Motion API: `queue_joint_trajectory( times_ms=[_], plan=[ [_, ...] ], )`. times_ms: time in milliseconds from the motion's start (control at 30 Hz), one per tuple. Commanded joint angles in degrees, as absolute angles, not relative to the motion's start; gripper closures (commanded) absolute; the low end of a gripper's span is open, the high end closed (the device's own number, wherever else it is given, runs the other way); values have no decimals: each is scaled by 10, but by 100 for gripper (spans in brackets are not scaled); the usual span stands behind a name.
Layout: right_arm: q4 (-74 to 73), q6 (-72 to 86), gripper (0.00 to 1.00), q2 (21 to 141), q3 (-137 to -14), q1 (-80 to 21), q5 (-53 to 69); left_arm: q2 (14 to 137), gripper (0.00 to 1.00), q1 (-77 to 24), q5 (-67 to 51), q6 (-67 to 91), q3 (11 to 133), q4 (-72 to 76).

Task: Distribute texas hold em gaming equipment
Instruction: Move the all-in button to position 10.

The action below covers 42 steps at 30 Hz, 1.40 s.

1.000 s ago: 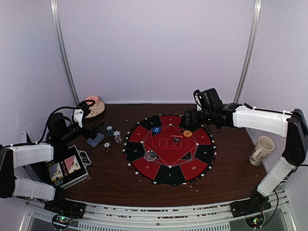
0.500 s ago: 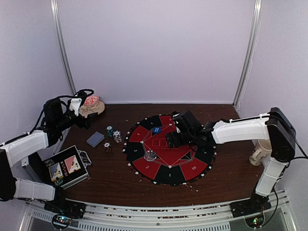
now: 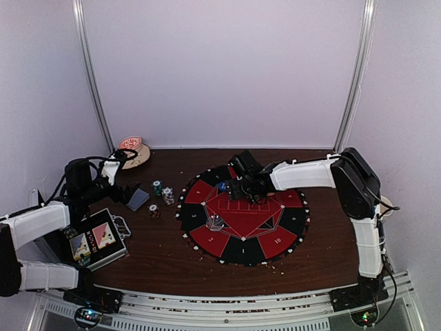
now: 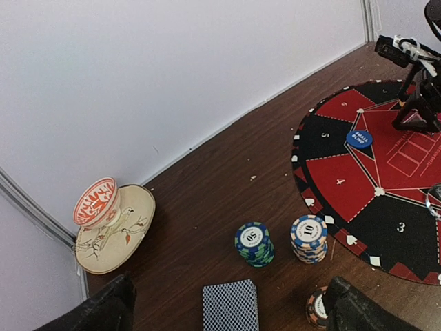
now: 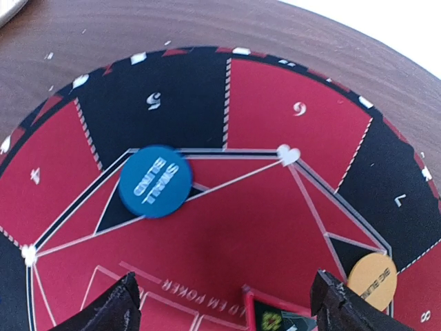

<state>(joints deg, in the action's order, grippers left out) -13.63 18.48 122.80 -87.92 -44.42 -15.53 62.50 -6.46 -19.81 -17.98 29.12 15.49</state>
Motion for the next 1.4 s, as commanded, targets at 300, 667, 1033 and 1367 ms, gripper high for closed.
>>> queue_joint_trajectory(
  times_ms=[300, 667, 1033, 1367],
  plan=[
    [-162, 166, 32, 1280, -927, -403, -95, 619, 2, -63, -210, -171, 276, 202],
    [-179, 166, 55, 1273, -891, -397, -45, 634, 2, -63, -213, -170, 278, 204],
    [-133, 194, 66, 1145, -708, -415, -30, 636, 2, -63, -211, -170, 278, 207],
    [-93, 210, 70, 1048, -542, -463, -40, 634, 2, -63, -208, -171, 276, 208]
  ],
)
